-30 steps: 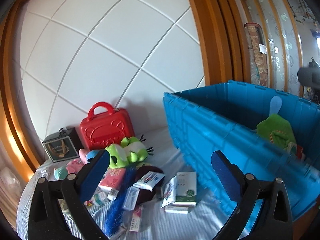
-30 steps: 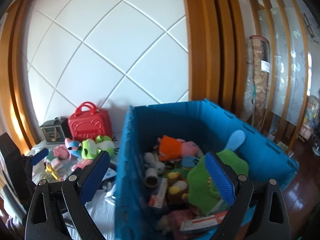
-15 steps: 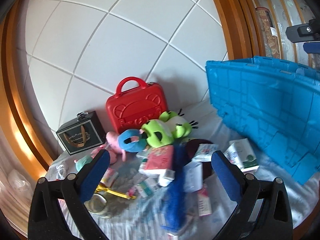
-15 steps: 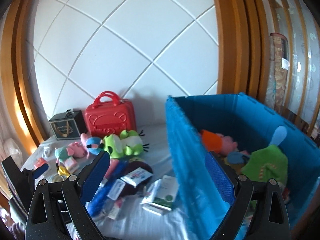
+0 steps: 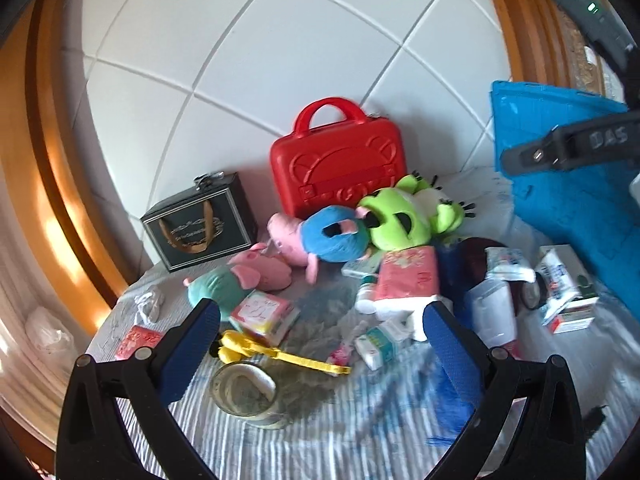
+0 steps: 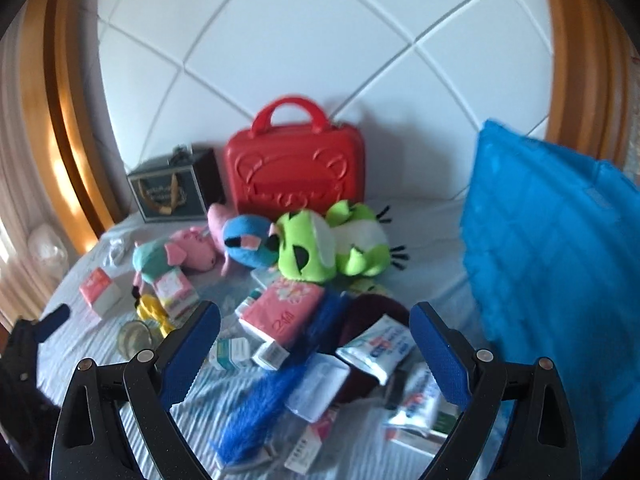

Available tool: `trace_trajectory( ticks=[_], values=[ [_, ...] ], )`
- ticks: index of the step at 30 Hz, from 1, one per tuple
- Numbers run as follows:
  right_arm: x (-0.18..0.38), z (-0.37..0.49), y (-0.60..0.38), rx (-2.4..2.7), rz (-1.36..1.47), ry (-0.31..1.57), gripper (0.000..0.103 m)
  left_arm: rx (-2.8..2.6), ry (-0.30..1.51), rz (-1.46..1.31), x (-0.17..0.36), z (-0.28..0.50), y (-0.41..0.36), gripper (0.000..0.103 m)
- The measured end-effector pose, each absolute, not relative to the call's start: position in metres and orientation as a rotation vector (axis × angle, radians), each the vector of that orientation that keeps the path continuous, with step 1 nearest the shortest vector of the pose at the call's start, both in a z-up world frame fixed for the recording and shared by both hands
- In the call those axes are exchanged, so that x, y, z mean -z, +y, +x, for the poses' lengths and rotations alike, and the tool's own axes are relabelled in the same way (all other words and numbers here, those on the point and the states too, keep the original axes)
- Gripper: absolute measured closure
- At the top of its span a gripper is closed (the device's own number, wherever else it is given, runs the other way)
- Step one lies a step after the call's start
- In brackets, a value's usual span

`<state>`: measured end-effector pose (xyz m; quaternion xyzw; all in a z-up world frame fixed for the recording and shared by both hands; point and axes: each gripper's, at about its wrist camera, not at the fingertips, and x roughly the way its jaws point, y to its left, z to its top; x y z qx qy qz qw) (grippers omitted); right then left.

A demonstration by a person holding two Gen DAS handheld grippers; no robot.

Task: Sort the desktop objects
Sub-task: 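Lower the right tool onto the pink tissue pack and grasp it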

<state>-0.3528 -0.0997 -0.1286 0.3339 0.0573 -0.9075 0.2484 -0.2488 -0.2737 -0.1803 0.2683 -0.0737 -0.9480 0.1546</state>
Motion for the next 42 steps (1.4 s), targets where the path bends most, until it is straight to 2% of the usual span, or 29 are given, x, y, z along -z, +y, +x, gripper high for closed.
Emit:
trace_trajectory(
  ticks=[9,16,19,26,29,30,32,33,34,36,39,41,42],
  values=[
    [0.243,-0.435,-0.206,2.297,1.238,0.192,0.006,2.674,-0.18,0.867,0.221,-0.256,-0.322,0.0],
    [0.316,-0.474,-0.239,2.279,1.523,0.219,0.006,2.666,-0.165,0.982,0.255,-0.259,-0.351,0.0],
    [0.325,-0.483,-0.241,2.302,1.54,0.178,0.001,2.687,-0.168,1.031,0.266,-0.263,-0.361,0.0],
    [0.34,-0.499,-0.245,2.321,1.605,0.199,0.0,2.716,-0.155,1.111,0.286,-0.281,-0.377,0.0],
    [0.345,-0.498,-0.242,2.316,1.601,0.213,0.0,2.749,-0.069,1.189,0.296,-0.283,-0.384,0.0],
    [0.345,-0.498,-0.24,2.315,1.6,0.206,0.0,2.755,-0.037,1.238,0.302,-0.285,-0.387,0.002],
    [0.345,-0.498,-0.238,2.315,1.596,0.205,0.0,2.773,-0.012,1.317,0.312,-0.289,-0.389,0.026],
    [0.345,-0.498,-0.237,2.316,1.594,0.203,0.0,2.753,-0.022,1.354,0.317,-0.293,-0.391,0.042],
    [0.345,-0.497,-0.236,2.319,1.591,0.205,0.0,2.73,-0.011,1.384,0.322,-0.296,-0.395,0.051],
    [0.345,-0.495,-0.234,2.319,1.585,0.219,0.0,2.709,0.069,1.408,0.326,-0.297,-0.408,0.056],
    [0.345,-0.491,-0.232,2.317,1.563,0.247,0.0,2.698,0.038,1.398,0.326,-0.295,-0.414,0.059],
    [0.346,-0.489,-0.231,2.318,1.555,0.258,0.0,2.738,0.044,1.402,0.326,-0.292,-0.412,0.074],
    [0.346,-0.488,-0.23,2.319,1.546,0.272,0.002,2.741,0.032,1.4,0.326,-0.289,-0.411,0.076]
  ],
)
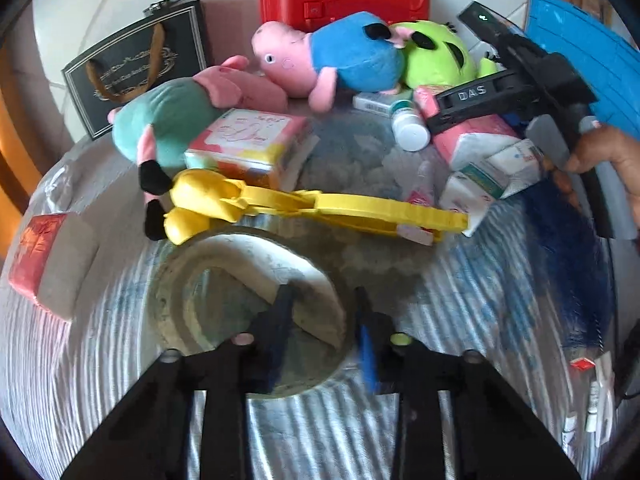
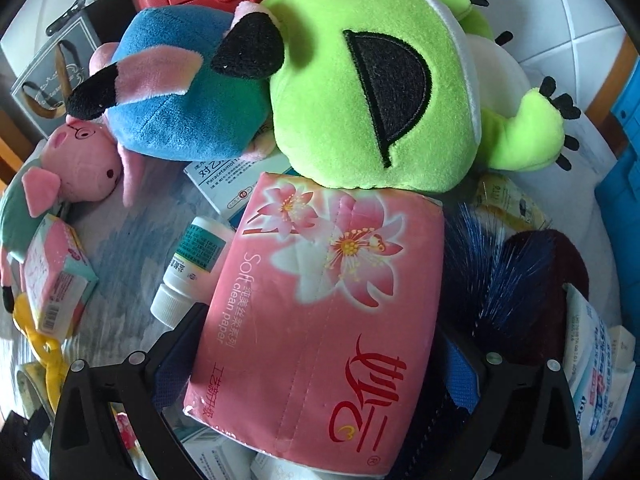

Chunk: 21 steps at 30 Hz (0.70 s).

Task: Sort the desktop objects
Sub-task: 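Lower the right tool onto the pink tissue pack and grasp it, then lift the pink tissue pack with the right tool and carry it over the blue bin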

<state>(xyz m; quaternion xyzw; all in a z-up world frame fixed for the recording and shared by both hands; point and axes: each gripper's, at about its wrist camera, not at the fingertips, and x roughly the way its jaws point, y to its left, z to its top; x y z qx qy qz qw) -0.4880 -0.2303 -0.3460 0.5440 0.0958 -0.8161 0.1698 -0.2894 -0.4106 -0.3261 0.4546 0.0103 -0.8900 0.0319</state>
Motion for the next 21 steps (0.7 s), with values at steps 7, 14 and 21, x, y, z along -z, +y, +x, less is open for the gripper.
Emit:
trace_trajectory(
  ticks=[7,14,21],
  values=[
    [0.34,-0.472,-0.218,2.282,1.46,0.325,0.008,2.748,0.047,1.408,0.321,-0.278,-0.404,0.08],
    [0.304,-0.456,-0.201,2.294,1.333,0.293,0.008,2.8,0.099,1.343,0.304,-0.267,-0.402,0.086],
    [0.268,-0.451,-0.213,2.302,1.226,0.254,0.008,2.819,0.065,1.325,0.287,-0.266,-0.393,0.087]
  ],
)
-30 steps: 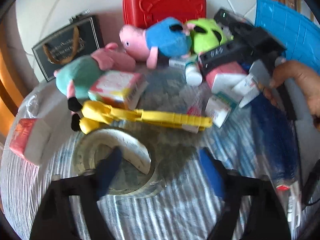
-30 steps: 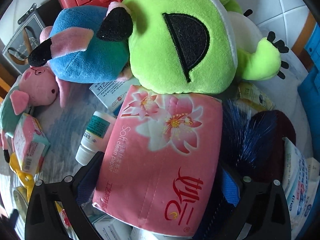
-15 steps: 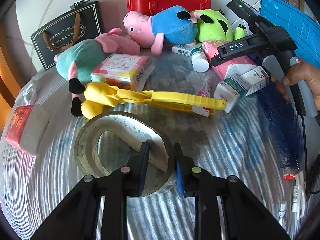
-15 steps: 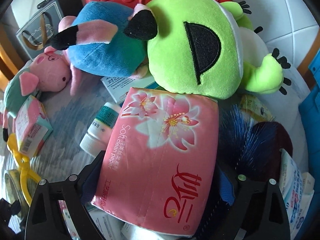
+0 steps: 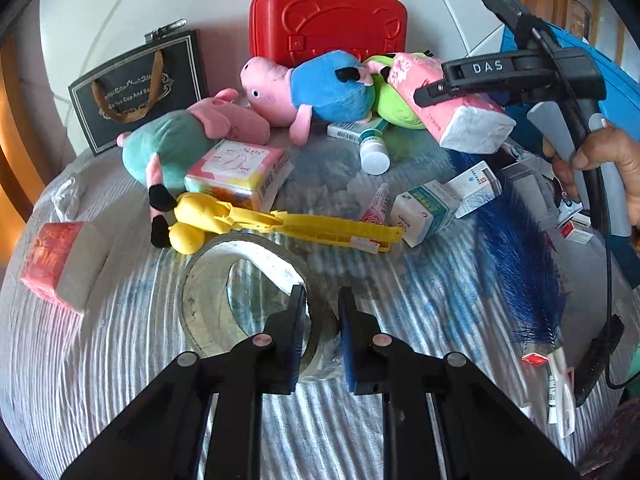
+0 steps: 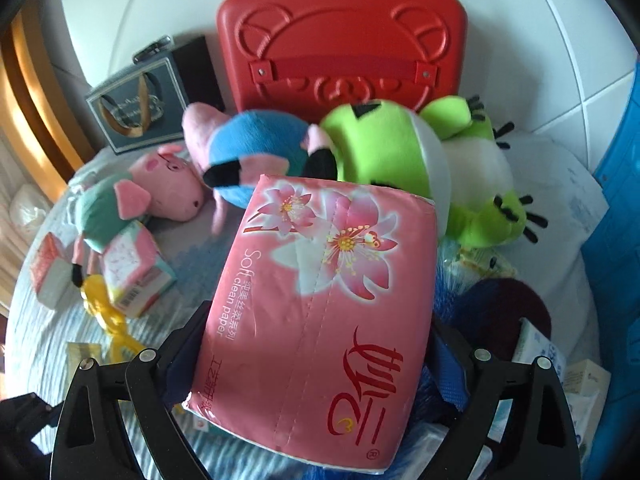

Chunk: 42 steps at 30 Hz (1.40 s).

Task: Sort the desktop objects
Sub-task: 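Lift the pink tissue pack with the right tool and carry it over the blue bin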

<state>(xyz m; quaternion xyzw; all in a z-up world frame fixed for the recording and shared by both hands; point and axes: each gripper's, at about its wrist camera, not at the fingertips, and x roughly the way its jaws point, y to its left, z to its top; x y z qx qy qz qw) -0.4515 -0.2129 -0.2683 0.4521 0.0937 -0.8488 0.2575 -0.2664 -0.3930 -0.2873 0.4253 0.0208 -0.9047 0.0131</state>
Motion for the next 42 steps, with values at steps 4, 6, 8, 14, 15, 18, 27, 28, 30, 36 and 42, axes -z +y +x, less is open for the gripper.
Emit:
trace_trajectory(
  ticks=[4,6,8,14,15,18,27,28,30,36,42],
  values=[
    [0.246,-0.442,-0.235,2.323,1.136,0.284,0.008,2.846,0.045,1.269,0.271,-0.265,-0.386,0.087],
    [0.236,-0.439,-0.236,2.324,1.11,0.277,0.008,2.858,0.034,1.239,0.262,-0.264,-0.383,0.087],
    [0.221,-0.431,-0.231,2.331,1.073,0.277,0.008,2.88,0.012,1.2,0.25,-0.263,-0.376,0.087],
    [0.178,-0.403,-0.208,2.366,0.959,0.253,0.008,2.945,-0.079,1.071,0.209,-0.262,-0.352,0.087],
    [0.168,-0.396,-0.2,2.379,0.933,0.247,0.008,2.957,-0.095,1.051,0.201,-0.261,-0.347,0.087],
    [0.147,-0.381,-0.18,2.415,0.885,0.225,0.008,3.011,-0.147,0.992,0.177,-0.261,-0.327,0.087],
    [0.067,-0.329,-0.083,2.602,0.738,0.126,0.008,3.262,-0.401,0.795,0.091,-0.27,-0.232,0.087],
    [0.056,-0.321,-0.068,2.634,0.715,0.112,0.008,3.295,-0.428,0.77,0.081,-0.271,-0.22,0.087],
    [0.037,-0.307,-0.043,2.691,0.679,0.1,0.008,3.371,-0.484,0.718,0.06,-0.275,-0.191,0.087],
    [-0.017,-0.266,0.047,2.88,0.574,0.069,0.008,3.572,-0.638,0.558,0.013,-0.287,-0.092,0.087],
    [-0.044,-0.255,0.142,3.022,0.582,0.071,0.008,3.697,-0.646,0.501,-0.014,-0.307,0.013,0.087]
  ],
)
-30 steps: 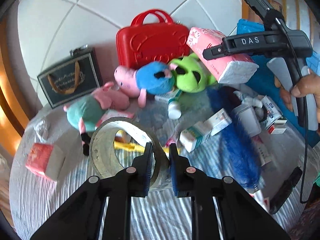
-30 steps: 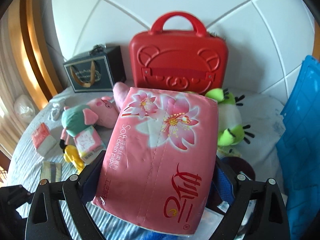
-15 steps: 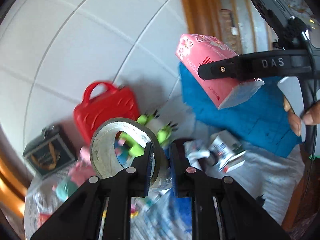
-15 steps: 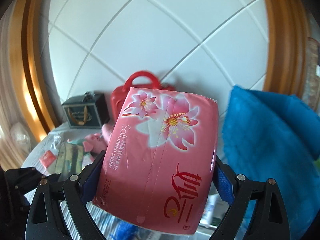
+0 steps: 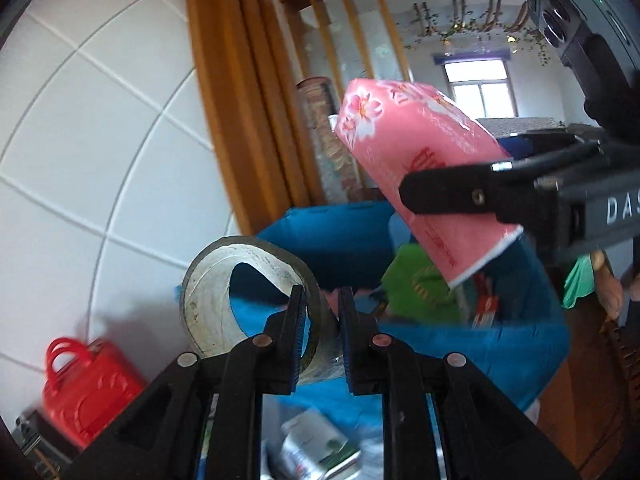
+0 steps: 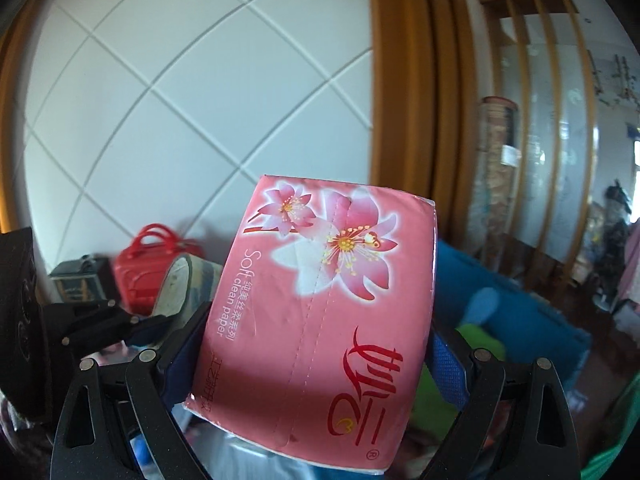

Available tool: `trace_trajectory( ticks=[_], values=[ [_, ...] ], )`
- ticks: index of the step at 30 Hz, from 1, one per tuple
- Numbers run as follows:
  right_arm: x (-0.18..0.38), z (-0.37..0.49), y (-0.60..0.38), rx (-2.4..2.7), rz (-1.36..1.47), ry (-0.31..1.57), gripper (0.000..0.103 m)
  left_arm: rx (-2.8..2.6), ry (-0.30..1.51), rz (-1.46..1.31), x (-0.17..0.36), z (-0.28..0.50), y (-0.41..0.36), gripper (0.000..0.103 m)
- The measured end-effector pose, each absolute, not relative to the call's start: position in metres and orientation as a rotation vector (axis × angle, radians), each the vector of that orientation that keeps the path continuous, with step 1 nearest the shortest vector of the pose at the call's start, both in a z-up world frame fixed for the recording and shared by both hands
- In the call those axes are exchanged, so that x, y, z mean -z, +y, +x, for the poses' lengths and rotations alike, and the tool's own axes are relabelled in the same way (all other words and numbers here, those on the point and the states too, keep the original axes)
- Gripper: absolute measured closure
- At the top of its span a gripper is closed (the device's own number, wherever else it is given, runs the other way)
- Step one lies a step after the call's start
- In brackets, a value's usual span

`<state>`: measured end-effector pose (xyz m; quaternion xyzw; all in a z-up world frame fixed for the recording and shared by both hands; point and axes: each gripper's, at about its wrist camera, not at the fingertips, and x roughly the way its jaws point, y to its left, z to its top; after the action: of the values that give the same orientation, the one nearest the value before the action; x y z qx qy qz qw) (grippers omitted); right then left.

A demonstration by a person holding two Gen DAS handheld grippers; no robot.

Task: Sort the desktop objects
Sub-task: 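Lift the pink tissue pack with the right tool and carry it over the blue bin, then open the right tool to drop the tissue pack into the blue bin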

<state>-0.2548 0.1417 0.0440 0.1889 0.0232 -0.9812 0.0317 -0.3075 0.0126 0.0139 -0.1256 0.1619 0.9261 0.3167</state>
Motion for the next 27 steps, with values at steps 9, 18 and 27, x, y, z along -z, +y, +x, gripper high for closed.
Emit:
trace_trajectory(
  ticks=[9,18,27],
  values=[
    [-0.047,-0.299,0.271,3.057,0.719,0.059,0.008,-2.436,0.393,-0.369,-0.029,-0.359,0.14,0.087],
    [-0.021,-0.352,0.349,3.046,0.856,0.011,0.008,-2.584,0.397,-0.463,-0.025,-0.399,0.201,0.087],
    [-0.008,-0.391,0.37,2.99,0.929,-0.018,0.008,-2.772,0.399,-0.573,-0.027,-0.429,0.213,0.085]
  ],
)
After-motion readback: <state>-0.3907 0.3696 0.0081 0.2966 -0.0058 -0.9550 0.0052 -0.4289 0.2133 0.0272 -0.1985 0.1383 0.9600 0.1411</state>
